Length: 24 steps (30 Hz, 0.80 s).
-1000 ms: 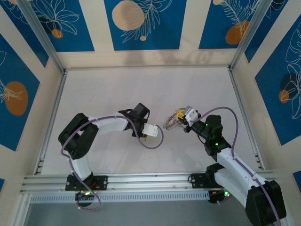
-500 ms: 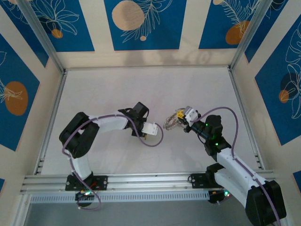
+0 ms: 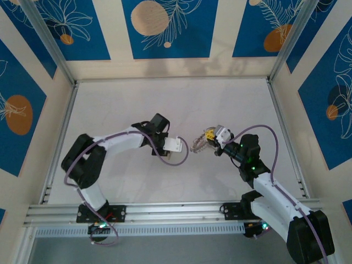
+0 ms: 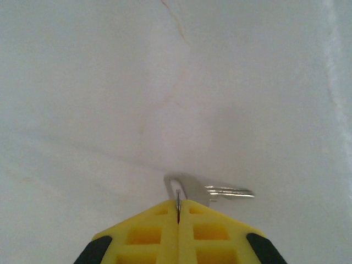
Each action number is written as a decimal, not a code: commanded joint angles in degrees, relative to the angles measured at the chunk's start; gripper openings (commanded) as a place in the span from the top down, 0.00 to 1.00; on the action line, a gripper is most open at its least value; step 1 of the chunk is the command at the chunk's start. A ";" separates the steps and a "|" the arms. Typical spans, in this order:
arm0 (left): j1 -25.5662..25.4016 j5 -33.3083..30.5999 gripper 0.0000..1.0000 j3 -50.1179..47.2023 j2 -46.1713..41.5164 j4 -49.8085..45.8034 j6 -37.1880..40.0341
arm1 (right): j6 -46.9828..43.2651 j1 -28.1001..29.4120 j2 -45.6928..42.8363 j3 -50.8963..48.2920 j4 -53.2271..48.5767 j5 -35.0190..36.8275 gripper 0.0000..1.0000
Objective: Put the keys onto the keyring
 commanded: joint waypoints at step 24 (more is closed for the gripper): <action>0.84 24.82 1.00 -2.60 -20.42 3.28 3.35 | -8.70 11.27 6.83 9.09 -7.42 -23.46 1.00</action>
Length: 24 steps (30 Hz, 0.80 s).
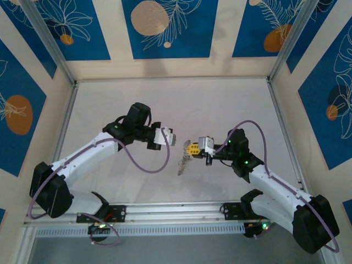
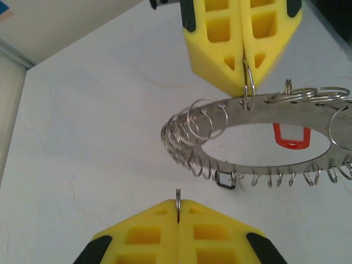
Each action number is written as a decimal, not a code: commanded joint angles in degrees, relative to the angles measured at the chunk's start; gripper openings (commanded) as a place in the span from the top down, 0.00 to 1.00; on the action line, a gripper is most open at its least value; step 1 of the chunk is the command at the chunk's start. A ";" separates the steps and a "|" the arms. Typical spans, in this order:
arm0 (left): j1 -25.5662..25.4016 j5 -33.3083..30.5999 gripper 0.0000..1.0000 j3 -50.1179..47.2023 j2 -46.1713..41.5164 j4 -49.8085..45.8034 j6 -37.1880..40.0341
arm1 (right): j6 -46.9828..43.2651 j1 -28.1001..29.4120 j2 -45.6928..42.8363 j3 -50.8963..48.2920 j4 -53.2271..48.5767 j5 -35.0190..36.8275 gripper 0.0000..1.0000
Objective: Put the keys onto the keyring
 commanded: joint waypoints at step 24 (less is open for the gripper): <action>-6.01 2.69 1.00 -3.54 -0.99 2.19 5.03 | -1.10 0.21 7.60 6.34 -7.86 -8.20 1.00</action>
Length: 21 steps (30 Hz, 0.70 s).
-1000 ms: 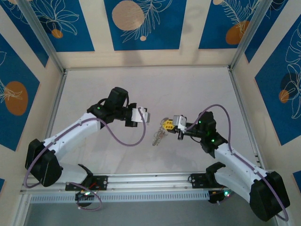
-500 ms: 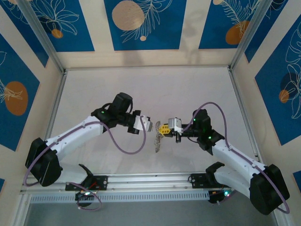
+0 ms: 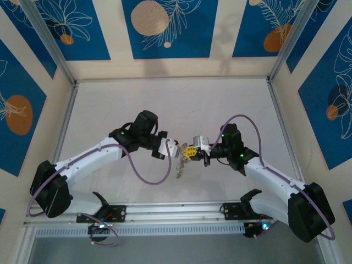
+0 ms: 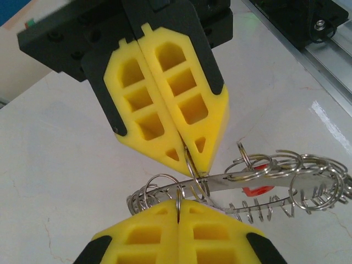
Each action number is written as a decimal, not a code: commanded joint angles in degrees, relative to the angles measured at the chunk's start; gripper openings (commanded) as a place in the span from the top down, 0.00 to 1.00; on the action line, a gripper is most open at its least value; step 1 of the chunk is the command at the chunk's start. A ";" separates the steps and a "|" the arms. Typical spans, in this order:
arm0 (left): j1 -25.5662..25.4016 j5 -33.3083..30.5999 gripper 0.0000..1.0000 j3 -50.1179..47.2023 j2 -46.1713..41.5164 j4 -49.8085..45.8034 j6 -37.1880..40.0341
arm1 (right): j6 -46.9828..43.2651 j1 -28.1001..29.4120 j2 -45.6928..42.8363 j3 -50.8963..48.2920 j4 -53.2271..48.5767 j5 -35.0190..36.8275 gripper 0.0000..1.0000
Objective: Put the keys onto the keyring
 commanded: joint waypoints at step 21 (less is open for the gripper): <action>-0.95 1.87 1.00 1.45 -0.33 -3.19 5.77 | 3.04 -1.90 3.36 3.28 -1.80 -5.95 1.00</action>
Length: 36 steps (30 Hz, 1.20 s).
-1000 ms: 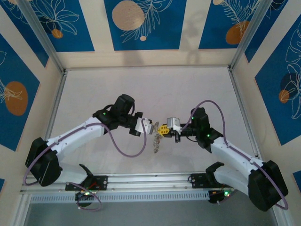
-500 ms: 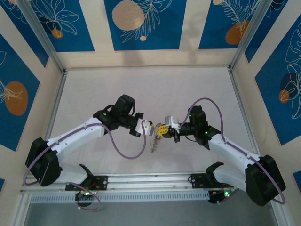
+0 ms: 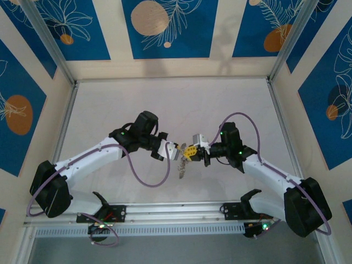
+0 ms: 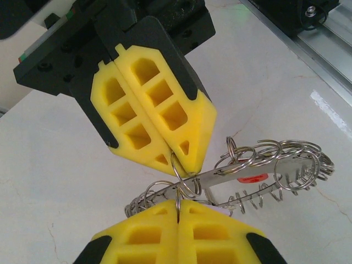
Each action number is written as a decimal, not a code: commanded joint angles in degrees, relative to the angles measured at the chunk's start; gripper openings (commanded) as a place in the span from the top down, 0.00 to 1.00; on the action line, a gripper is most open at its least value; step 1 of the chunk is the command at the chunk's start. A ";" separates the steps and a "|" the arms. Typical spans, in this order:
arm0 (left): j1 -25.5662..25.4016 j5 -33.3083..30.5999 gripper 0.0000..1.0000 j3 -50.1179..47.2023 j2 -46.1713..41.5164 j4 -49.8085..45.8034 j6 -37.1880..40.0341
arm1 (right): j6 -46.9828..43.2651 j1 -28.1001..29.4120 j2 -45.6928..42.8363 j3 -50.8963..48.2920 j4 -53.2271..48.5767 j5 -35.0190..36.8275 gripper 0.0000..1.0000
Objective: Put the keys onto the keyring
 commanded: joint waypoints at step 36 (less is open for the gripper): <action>-2.68 3.23 1.00 2.07 1.16 -6.45 4.04 | 5.41 -2.07 0.54 2.57 1.85 -3.91 1.00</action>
